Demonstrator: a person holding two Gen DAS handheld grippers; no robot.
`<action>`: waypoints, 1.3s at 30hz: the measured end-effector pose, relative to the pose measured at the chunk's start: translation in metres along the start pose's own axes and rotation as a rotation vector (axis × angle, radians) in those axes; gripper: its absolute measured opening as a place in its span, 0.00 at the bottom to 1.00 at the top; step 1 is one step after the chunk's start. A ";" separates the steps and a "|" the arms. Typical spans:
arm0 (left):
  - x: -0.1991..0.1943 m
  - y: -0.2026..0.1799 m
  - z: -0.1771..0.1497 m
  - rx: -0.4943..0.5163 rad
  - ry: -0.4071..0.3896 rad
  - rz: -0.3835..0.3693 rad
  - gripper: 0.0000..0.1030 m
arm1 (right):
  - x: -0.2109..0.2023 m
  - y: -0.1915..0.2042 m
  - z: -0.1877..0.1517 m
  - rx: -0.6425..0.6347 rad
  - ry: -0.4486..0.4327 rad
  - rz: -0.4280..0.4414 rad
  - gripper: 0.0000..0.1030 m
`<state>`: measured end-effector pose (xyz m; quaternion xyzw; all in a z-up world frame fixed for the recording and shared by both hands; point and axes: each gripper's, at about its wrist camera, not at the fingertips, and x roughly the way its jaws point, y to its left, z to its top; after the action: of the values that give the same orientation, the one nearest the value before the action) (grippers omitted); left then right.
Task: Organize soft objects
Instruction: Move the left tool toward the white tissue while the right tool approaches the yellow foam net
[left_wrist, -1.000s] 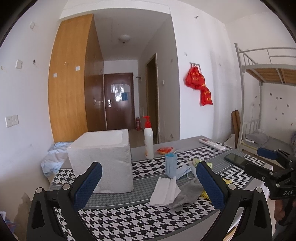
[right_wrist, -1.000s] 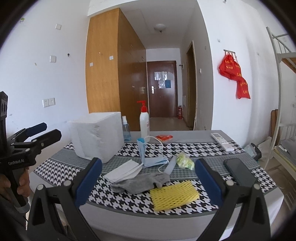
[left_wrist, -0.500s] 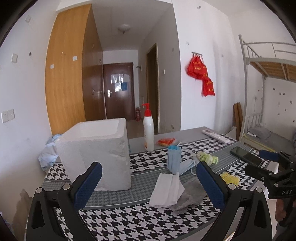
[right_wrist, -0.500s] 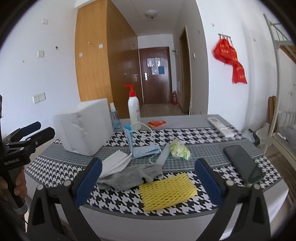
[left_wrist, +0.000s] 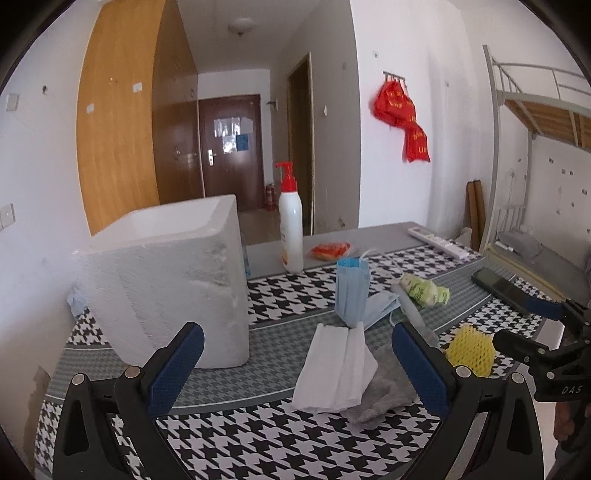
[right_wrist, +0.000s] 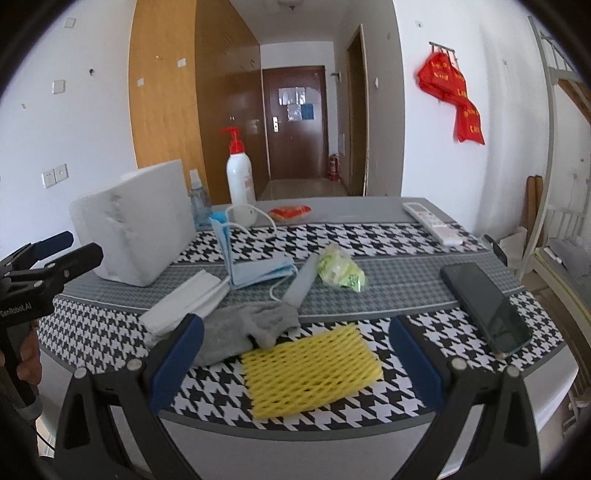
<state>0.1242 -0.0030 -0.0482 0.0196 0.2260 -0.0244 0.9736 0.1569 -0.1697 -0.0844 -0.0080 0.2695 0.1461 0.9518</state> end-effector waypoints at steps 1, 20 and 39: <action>0.003 0.000 0.000 0.002 0.008 -0.001 0.99 | 0.002 -0.001 0.000 0.004 0.006 -0.002 0.98; 0.070 -0.009 -0.013 0.040 0.197 -0.041 0.99 | 0.035 -0.023 -0.009 0.036 0.085 -0.022 0.98; 0.118 -0.011 -0.026 0.035 0.369 -0.121 0.76 | 0.054 -0.029 -0.014 0.031 0.133 -0.033 0.98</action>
<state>0.2180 -0.0175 -0.1238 0.0270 0.4012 -0.0826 0.9119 0.2020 -0.1840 -0.1262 -0.0072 0.3343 0.1256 0.9340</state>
